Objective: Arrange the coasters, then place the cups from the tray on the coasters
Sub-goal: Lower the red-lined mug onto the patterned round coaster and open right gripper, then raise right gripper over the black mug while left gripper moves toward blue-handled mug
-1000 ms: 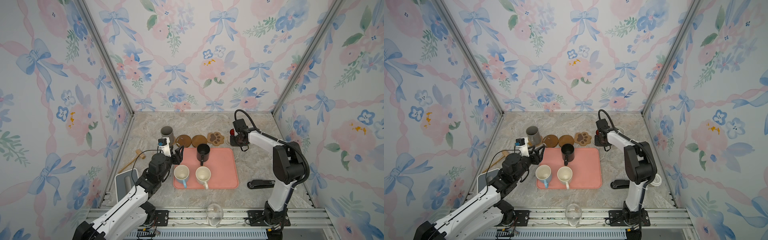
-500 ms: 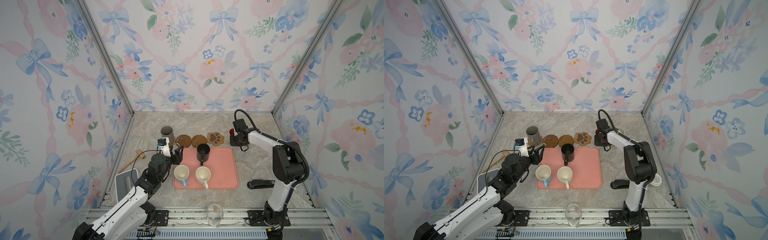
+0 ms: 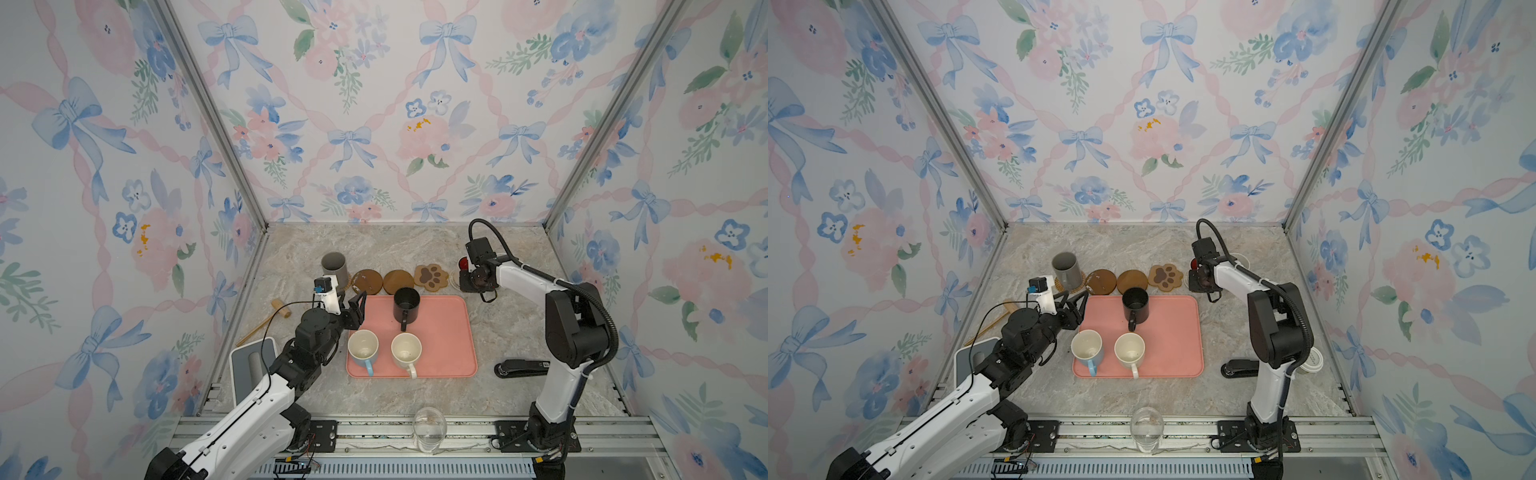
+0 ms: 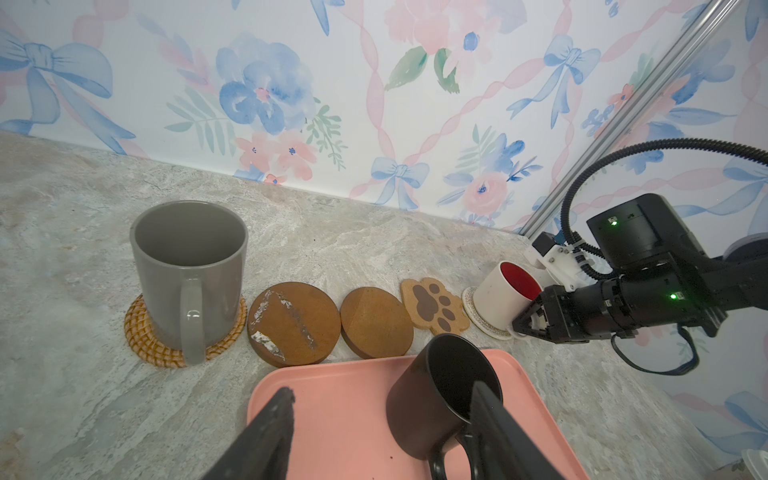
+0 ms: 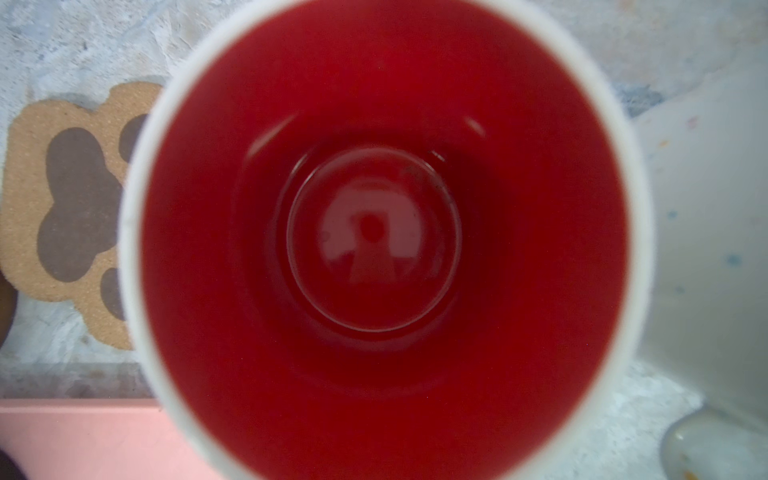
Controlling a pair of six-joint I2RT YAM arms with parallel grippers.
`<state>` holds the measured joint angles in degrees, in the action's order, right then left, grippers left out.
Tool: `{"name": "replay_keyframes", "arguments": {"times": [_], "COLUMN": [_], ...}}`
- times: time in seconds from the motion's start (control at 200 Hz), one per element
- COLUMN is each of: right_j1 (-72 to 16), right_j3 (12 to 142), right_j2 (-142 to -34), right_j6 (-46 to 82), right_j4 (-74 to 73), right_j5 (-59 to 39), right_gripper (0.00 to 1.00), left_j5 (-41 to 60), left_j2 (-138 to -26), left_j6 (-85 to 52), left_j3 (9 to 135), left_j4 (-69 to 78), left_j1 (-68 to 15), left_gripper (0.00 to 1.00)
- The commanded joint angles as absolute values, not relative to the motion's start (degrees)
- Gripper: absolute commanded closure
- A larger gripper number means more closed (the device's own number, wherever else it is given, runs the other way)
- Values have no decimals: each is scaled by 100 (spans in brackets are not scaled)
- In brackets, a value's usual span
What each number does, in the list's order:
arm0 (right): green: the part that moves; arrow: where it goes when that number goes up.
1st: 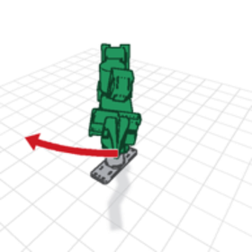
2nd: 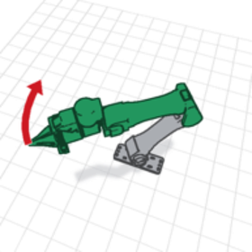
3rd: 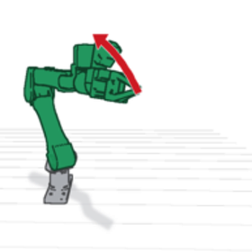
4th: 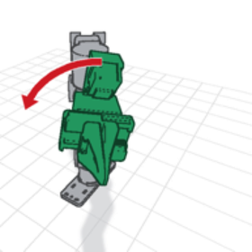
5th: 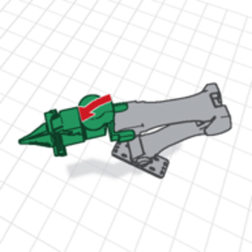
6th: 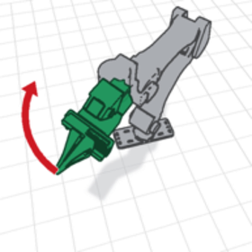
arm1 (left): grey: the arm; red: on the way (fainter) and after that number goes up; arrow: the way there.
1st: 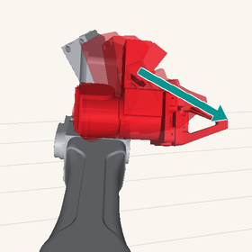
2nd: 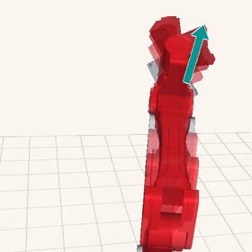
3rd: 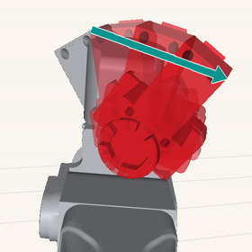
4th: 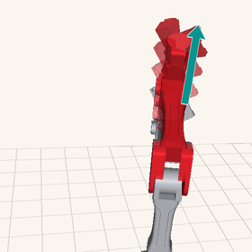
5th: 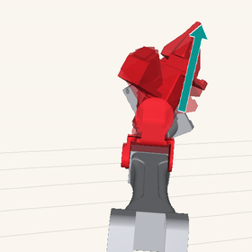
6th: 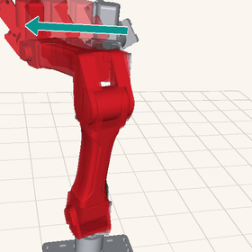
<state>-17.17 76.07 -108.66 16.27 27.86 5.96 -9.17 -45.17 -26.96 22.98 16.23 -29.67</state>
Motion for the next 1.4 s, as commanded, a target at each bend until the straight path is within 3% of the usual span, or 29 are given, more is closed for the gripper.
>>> {"name": "replay_keyframes", "arguments": {"times": [0.0,0.275,0.58,0.975,1.395], "right_j1": [-1660,-1661,-1661,-1790,-2859], "right_j3": [7541,7458,7280,6705,6564], "right_j2": [-10819,-10751,-10345,-9204,-8268], "right_j6": [1626,1620,1641,1814,2025], "right_j4": [2786,2760,2803,2916,3268], "right_j5": [554,527,523,610,1511], "right_gripper": [77,62,38,31,27], "left_j5": [-1007,-1006,-1020,-1008,-952], "left_j2": [-4456,-4439,-4438,-4392,-4221], "left_j6": [-2555,-2549,-2537,-2531,-2626], "left_j3": [2214,2199,2210,2201,2250], "left_j4": [1719,1711,1712,1697,1491], "left_j1": [-3004,-2997,-2997,-2998,-2998], "left_gripper": [36,36,36,36,36]}}
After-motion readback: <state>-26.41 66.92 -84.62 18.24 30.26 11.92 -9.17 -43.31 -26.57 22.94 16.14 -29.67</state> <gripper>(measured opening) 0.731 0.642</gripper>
